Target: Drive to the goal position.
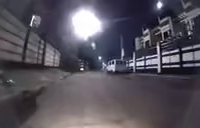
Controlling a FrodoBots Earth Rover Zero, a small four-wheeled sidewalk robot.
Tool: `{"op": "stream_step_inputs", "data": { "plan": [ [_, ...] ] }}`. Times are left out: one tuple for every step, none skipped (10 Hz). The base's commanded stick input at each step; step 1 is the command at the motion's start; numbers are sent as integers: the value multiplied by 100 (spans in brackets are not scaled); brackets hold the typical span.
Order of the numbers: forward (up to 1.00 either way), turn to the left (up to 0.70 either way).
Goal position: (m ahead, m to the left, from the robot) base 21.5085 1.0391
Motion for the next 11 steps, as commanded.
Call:
{"op": "stream_step_inputs", "data": {
  "plan": [
    [85, 3],
    [85, 3],
    [85, 3],
    [85, 3],
    [85, 3],
    [85, 3],
    [85, 3],
    [85, 3],
    [85, 3],
    [85, 3],
    [85, 3]
  ]
}}
